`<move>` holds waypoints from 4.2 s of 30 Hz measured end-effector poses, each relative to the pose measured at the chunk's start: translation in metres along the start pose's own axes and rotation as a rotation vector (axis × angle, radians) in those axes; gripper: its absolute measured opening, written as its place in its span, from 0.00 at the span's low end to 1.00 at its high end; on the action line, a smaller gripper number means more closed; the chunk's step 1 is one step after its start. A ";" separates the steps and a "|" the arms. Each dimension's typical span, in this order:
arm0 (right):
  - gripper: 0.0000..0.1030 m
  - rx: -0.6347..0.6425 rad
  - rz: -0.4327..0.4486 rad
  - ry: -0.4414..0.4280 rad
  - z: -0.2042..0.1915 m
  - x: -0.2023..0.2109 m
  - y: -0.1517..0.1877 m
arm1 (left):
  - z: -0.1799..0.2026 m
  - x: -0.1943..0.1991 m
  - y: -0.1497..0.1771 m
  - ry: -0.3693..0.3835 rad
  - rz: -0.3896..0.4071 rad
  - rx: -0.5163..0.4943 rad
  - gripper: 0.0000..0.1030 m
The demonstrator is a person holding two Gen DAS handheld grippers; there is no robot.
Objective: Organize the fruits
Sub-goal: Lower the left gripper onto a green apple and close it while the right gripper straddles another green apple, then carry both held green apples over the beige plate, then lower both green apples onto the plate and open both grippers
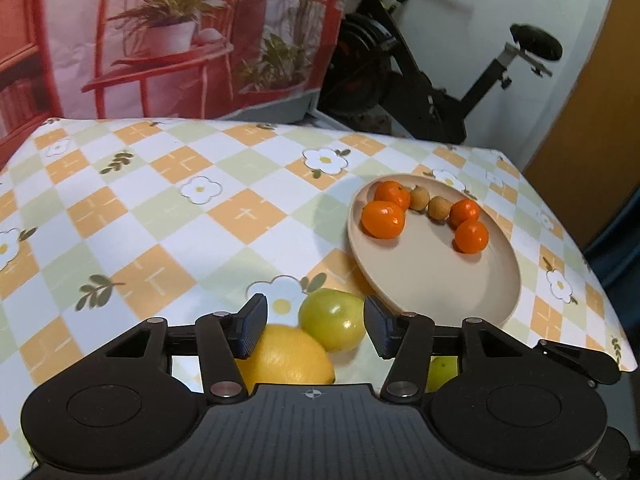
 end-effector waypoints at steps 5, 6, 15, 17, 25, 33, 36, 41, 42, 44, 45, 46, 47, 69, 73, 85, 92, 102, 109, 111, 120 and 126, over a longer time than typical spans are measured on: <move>0.40 -0.005 -0.001 -0.002 0.000 0.000 0.001 | 0.004 -0.013 -0.003 -0.008 -0.025 -0.033 0.54; 0.40 -0.005 -0.002 -0.002 0.000 0.000 0.001 | 0.005 -0.015 -0.003 -0.007 -0.032 -0.043 0.54; 0.40 -0.014 -0.005 -0.001 0.001 -0.001 0.000 | 0.015 -0.033 -0.001 0.017 -0.098 -0.111 0.55; 0.40 -0.014 -0.006 -0.001 0.001 -0.001 0.000 | 0.018 -0.034 0.000 0.011 -0.098 -0.134 0.55; 0.40 -0.014 -0.008 -0.001 0.000 -0.001 0.001 | 0.020 -0.034 0.002 0.000 -0.095 -0.165 0.55; 0.40 -0.014 -0.009 -0.002 0.000 -0.002 0.001 | 0.017 -0.036 0.003 -0.009 -0.113 -0.183 0.62; 0.40 -0.015 -0.011 -0.002 0.000 -0.002 0.001 | 0.018 -0.035 0.005 -0.013 -0.120 -0.214 0.62; 0.40 -0.015 -0.013 -0.002 0.001 -0.003 0.002 | 0.017 -0.034 0.006 -0.013 -0.122 -0.242 0.62; 0.40 -0.015 -0.013 -0.002 0.001 -0.003 0.002 | 0.018 -0.035 0.006 -0.015 -0.122 -0.246 0.62; 0.40 -0.015 -0.014 -0.001 0.001 -0.004 0.002 | 0.019 -0.035 0.007 -0.023 -0.123 -0.258 0.62; 0.40 -0.015 -0.014 -0.001 0.001 -0.004 0.002 | 0.019 -0.035 0.008 -0.030 -0.123 -0.266 0.62; 0.40 -0.015 -0.014 -0.002 0.001 -0.004 0.002 | 0.020 -0.036 0.009 -0.038 -0.125 -0.276 0.62; 0.40 -0.015 -0.014 -0.001 0.001 -0.004 0.003 | 0.021 -0.036 0.009 -0.044 -0.125 -0.285 0.62; 0.40 -0.013 -0.019 0.004 0.002 -0.006 0.003 | 0.024 -0.022 0.011 -0.055 -0.065 -0.277 0.49; 0.40 -0.019 -0.025 0.018 0.003 -0.006 0.002 | 0.023 -0.016 0.008 -0.043 -0.037 -0.254 0.49; 0.40 -0.006 -0.080 0.047 0.000 -0.003 -0.014 | 0.013 0.015 -0.002 0.004 0.099 -0.148 0.49; 0.40 0.029 -0.069 0.083 -0.001 0.010 -0.040 | 0.014 0.021 -0.008 0.052 0.157 -0.099 0.49; 0.40 0.044 -0.053 0.166 0.026 0.019 -0.072 | 0.025 0.017 -0.023 0.084 0.197 -0.102 0.49; 0.40 0.045 -0.022 0.206 0.051 0.008 -0.102 | 0.034 0.003 -0.038 0.081 0.202 -0.108 0.49; 0.40 0.059 -0.030 0.215 0.058 0.001 -0.107 | 0.037 -0.005 -0.038 0.081 0.184 -0.118 0.49; 0.40 0.136 -0.135 0.204 0.074 -0.045 -0.115 | 0.047 -0.044 -0.033 0.071 0.086 -0.184 0.49; 0.40 0.178 -0.206 0.198 0.080 -0.069 -0.116 | 0.049 -0.059 -0.030 0.068 0.052 -0.214 0.49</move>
Point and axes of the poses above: each gripper's, at about its wrist camera, not at the fingertips, and x roughly against the way its jaws point, z to its right, y to its underside, the point moved 3 cm from there along -x, roughly the way its jaws point
